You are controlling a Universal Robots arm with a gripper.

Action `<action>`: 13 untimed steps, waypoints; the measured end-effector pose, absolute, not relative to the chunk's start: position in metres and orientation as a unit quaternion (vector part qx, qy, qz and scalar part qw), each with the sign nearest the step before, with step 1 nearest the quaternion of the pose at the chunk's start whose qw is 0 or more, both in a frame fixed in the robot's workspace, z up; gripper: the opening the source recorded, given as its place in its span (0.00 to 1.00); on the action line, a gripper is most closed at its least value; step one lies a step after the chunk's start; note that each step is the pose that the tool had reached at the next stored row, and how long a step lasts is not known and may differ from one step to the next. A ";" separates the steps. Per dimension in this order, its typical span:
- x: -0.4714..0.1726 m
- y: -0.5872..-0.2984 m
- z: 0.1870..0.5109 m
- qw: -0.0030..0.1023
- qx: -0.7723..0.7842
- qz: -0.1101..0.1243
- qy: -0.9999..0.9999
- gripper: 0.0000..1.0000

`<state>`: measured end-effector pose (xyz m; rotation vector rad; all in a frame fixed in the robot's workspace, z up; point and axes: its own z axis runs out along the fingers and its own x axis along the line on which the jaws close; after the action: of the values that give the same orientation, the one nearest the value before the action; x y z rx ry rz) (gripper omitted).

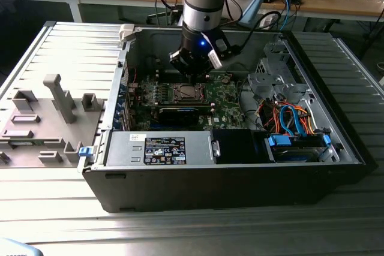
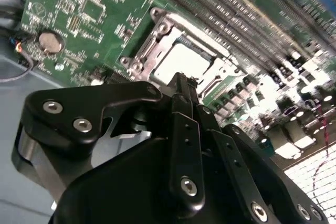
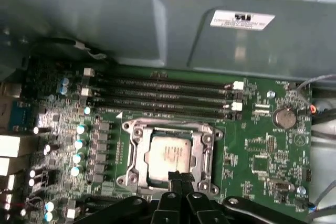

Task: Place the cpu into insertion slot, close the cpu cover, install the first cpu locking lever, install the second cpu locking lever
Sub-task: 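Install the second cpu locking lever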

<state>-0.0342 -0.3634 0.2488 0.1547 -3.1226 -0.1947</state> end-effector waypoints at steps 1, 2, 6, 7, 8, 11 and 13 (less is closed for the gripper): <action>-0.034 -0.364 0.249 0.004 0.049 -0.077 -0.996 0.11; -0.034 -0.366 0.249 0.003 0.050 -0.089 -0.995 0.11; -0.033 -0.384 0.248 0.003 0.049 -0.090 -0.995 0.11; -0.033 -0.390 0.248 0.003 0.049 -0.090 -0.995 0.11; -0.033 -0.394 0.248 0.003 0.050 -0.091 -0.995 0.11; -0.033 -0.404 0.247 0.003 0.050 -0.091 -0.995 0.11; -0.034 -0.409 0.245 0.003 0.050 -0.091 -0.995 0.11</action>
<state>-0.0337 -0.4092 0.2453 0.1552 -3.1184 -0.2843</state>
